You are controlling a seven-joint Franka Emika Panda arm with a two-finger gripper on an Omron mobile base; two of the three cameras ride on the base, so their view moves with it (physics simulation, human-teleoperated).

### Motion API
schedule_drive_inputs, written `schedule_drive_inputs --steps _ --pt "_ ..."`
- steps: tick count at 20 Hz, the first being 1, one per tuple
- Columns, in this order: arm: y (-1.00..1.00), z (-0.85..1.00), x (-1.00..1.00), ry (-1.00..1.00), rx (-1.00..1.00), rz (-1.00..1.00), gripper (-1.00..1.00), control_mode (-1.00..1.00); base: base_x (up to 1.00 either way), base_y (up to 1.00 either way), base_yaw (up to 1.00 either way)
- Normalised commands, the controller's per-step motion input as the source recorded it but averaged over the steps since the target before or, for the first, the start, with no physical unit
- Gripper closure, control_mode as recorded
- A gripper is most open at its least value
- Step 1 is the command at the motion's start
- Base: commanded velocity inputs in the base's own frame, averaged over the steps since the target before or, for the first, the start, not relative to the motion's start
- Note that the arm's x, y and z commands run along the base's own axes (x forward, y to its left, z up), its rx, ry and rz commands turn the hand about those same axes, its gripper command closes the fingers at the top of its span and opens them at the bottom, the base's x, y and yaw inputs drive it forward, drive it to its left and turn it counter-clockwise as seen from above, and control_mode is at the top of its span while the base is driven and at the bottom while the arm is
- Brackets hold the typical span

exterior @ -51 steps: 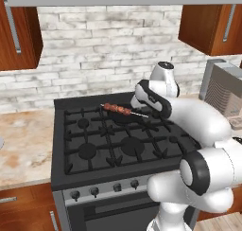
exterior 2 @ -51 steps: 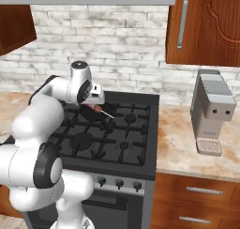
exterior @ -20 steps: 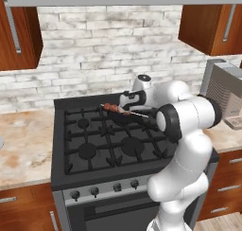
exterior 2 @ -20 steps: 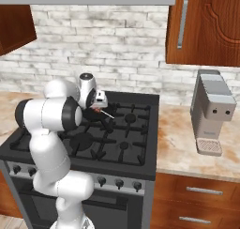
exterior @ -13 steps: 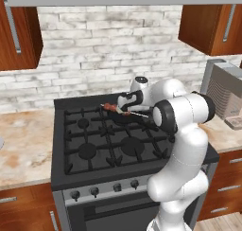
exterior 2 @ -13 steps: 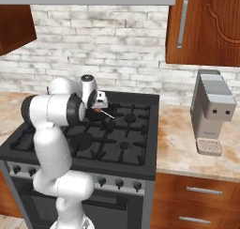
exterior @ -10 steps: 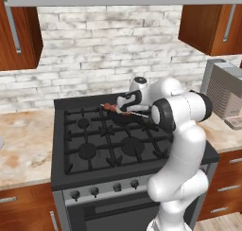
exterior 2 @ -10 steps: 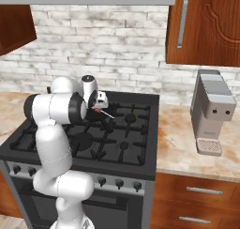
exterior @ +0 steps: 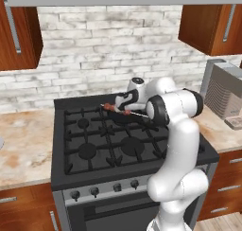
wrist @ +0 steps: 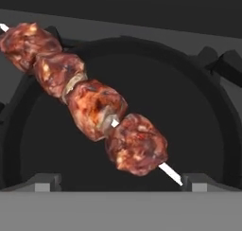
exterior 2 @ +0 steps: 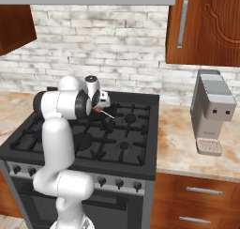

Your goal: Place the cold items (banana and apple) from the fridge in one tupperware on the dining counter. Place the warm items (kebab skewer and hot dog) in the stove area in another tupperware.

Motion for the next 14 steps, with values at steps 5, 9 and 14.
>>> schedule_drive_inputs --steps 5,9,14 --pt "0.0 -0.17 0.34 0.0 0.0 0.0 -1.0 -1.0 0.0 0.0 0.0" --pt "0.02 -0.24 0.25 0.0 0.0 0.0 -1.0 -1.0 0.0 0.0 0.0" --pt "0.07 -0.3 0.16 0.0 0.0 0.0 1.0 -1.0 0.0 0.0 0.0"
